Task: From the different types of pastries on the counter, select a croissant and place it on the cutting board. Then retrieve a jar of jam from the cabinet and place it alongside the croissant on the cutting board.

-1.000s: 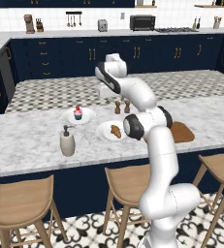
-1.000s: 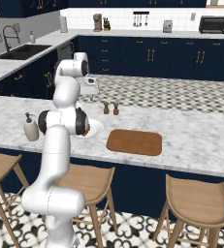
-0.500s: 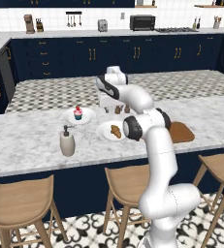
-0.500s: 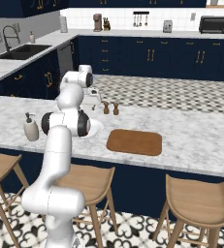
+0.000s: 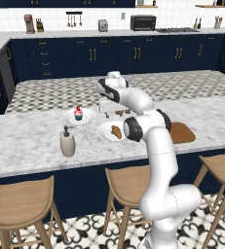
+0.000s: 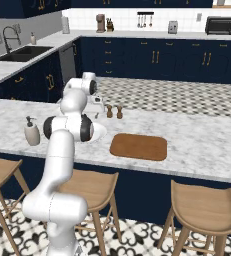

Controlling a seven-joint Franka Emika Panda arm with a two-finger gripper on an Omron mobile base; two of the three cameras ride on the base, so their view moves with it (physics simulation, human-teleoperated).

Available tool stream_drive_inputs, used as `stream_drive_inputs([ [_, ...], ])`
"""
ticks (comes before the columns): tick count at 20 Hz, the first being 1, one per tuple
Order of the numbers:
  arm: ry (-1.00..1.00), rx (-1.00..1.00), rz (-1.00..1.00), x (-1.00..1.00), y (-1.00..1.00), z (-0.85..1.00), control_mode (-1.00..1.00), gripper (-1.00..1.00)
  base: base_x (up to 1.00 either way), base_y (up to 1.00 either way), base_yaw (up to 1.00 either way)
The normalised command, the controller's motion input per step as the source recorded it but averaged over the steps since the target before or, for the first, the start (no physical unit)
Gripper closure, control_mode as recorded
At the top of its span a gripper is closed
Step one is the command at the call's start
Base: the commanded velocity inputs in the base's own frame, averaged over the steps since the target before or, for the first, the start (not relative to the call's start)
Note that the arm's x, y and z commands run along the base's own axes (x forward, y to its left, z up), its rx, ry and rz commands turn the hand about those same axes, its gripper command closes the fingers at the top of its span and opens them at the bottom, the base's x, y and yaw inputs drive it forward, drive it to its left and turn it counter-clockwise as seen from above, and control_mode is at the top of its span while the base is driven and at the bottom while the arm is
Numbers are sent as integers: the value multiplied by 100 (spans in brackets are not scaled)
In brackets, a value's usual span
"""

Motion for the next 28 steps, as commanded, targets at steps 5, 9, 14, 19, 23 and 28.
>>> stream_drive_inputs([
  [5, 5, 0, 0, -38, 0, 0, -100, -100, 0, 0, 0],
  [9, 0, 0, 0, -47, 0, 0, -100, -100, 0, 0, 0],
  [14, 0, 1, 0, -52, 0, -16, -100, -100, 0, 0, 0],
  [19, -20, -2, 0, 6, 0, -66, -100, -100, 0, 0, 0],
  [23, -7, 6, 0, 7, -6, -7, -100, -100, 0, 0, 0],
  [28, 0, 17, 0, -30, -9, 0, -100, -100, 0, 0, 0],
])
